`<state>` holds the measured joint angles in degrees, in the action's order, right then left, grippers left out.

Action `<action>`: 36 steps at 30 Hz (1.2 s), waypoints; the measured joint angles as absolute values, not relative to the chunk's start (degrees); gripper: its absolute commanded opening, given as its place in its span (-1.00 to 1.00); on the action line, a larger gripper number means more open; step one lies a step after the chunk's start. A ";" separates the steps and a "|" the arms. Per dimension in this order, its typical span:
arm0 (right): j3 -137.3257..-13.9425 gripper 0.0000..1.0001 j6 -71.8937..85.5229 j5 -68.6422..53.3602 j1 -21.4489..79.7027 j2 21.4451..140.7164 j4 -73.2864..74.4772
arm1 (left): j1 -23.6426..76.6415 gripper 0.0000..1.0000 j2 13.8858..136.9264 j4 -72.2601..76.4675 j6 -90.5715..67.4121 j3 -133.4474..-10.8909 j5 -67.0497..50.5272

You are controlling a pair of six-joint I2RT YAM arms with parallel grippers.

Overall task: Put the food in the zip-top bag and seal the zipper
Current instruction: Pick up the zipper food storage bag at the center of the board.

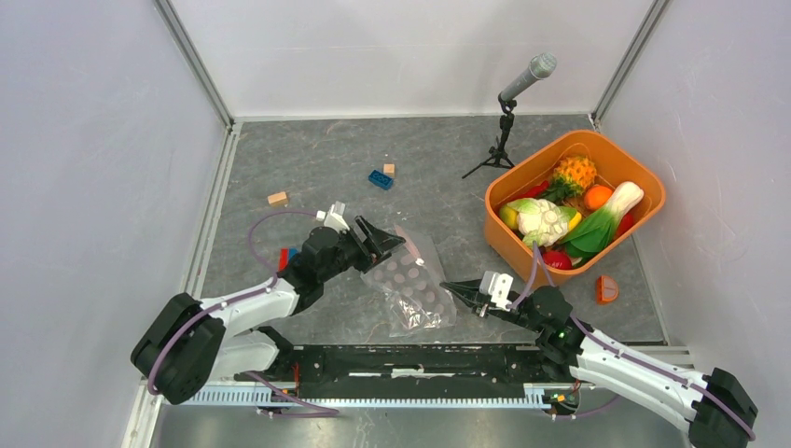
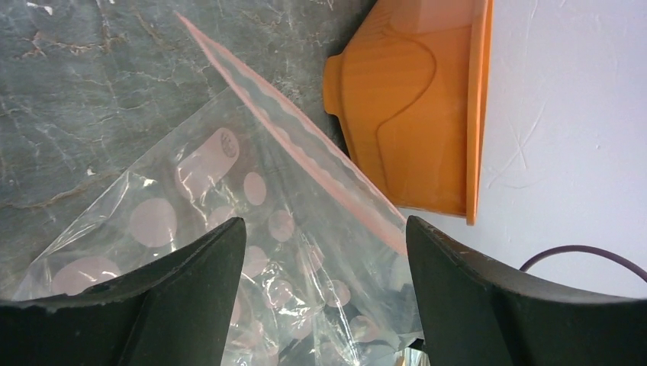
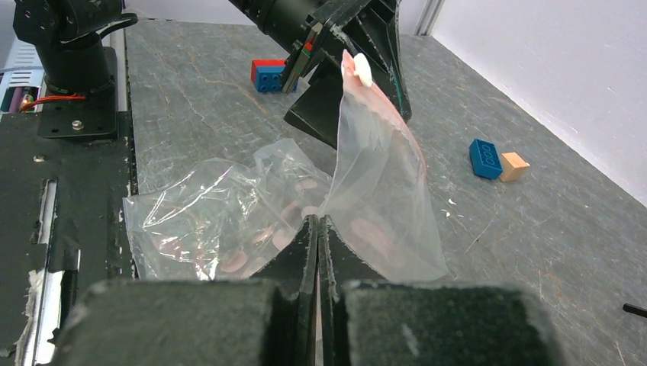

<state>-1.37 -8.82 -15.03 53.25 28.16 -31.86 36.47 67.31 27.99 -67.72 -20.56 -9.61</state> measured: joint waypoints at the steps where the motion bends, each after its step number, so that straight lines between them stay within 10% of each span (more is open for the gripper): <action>1: -1.37 -1.00 -8.80 -15.07 53.25 28.16 -31.90 | 36.47 0.64 67.33 28.47 -67.90 -20.51 -9.61; 36: -1.26 -1.00 -5.63 -17.50 53.25 29.36 -38.89 | 36.47 0.71 63.22 20.88 -68.18 -21.39 -6.11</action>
